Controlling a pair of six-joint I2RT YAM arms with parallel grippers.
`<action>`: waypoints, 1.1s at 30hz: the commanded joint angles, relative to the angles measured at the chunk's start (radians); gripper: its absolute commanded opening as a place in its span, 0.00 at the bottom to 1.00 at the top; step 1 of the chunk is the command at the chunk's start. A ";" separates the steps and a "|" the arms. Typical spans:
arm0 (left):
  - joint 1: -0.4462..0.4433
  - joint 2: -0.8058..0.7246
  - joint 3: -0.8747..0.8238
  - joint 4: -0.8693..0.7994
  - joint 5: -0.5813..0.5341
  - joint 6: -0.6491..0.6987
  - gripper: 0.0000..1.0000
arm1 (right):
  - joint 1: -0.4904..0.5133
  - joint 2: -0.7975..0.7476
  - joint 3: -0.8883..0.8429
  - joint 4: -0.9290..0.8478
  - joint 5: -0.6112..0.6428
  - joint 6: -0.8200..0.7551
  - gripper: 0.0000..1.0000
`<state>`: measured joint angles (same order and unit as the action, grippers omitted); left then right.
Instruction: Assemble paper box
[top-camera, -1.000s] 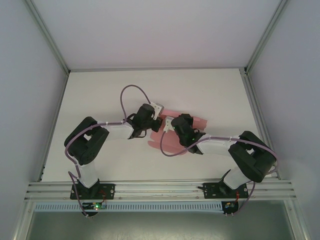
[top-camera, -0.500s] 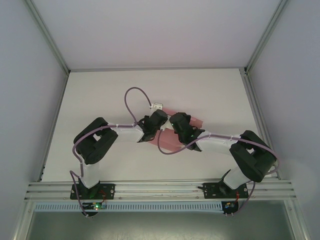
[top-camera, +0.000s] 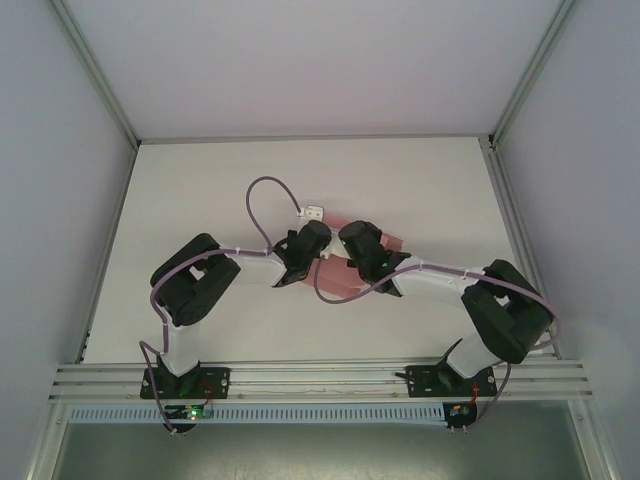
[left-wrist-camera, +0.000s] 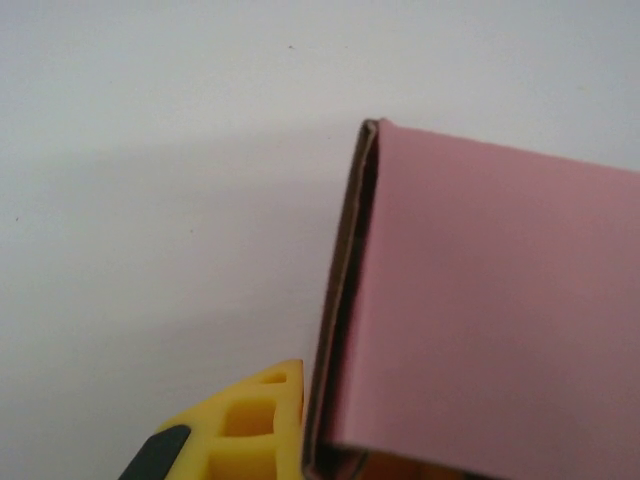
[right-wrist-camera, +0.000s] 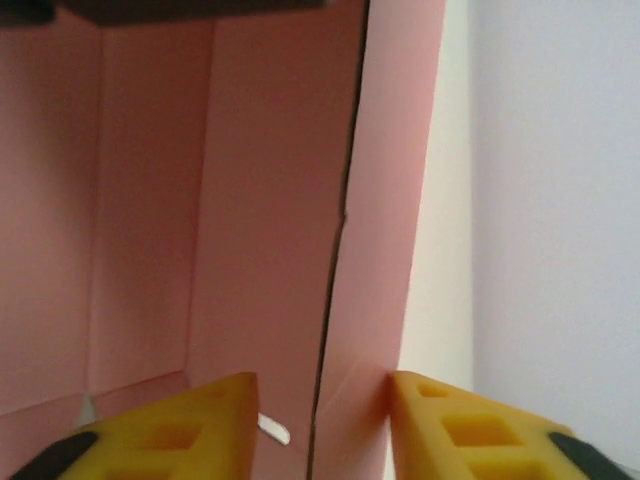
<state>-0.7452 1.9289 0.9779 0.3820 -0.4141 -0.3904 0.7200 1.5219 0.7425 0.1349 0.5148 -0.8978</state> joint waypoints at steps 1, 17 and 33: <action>0.042 0.001 0.002 -0.043 0.002 0.076 0.00 | -0.040 -0.106 0.024 -0.183 -0.120 0.102 0.44; 0.246 -0.241 0.018 0.077 0.695 -0.026 0.00 | -0.367 -0.546 0.187 -0.222 -0.551 0.607 0.98; 0.244 -0.253 0.133 -0.006 1.047 0.009 0.00 | -0.590 0.023 0.603 -0.580 -1.108 0.805 0.98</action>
<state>-0.4915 1.6859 1.0603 0.3889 0.5983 -0.3962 0.0864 1.5017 1.3243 -0.3649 -0.3370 -0.1318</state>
